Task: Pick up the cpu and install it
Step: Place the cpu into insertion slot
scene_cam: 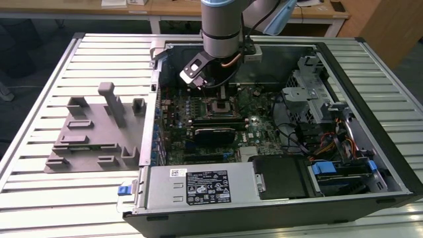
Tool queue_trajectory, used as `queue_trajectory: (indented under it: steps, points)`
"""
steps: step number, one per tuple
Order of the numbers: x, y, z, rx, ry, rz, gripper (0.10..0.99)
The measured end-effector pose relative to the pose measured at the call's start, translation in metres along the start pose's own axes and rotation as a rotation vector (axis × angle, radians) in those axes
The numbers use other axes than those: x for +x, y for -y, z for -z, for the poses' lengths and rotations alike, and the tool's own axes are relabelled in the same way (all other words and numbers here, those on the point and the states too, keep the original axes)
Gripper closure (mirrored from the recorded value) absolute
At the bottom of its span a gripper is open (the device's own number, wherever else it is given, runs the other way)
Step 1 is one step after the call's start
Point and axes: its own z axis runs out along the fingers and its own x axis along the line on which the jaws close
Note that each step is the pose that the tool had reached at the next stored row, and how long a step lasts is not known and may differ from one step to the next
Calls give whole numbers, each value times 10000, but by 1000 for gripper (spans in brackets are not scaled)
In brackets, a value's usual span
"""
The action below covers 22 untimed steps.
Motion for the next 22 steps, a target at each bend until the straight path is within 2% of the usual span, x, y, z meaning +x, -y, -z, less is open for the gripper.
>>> queue_trajectory:
  steps: [9,22]
  points:
    - [12,1,-22,0,-62,-5,980]
    - [10,3,-25,2,-63,-6,980]
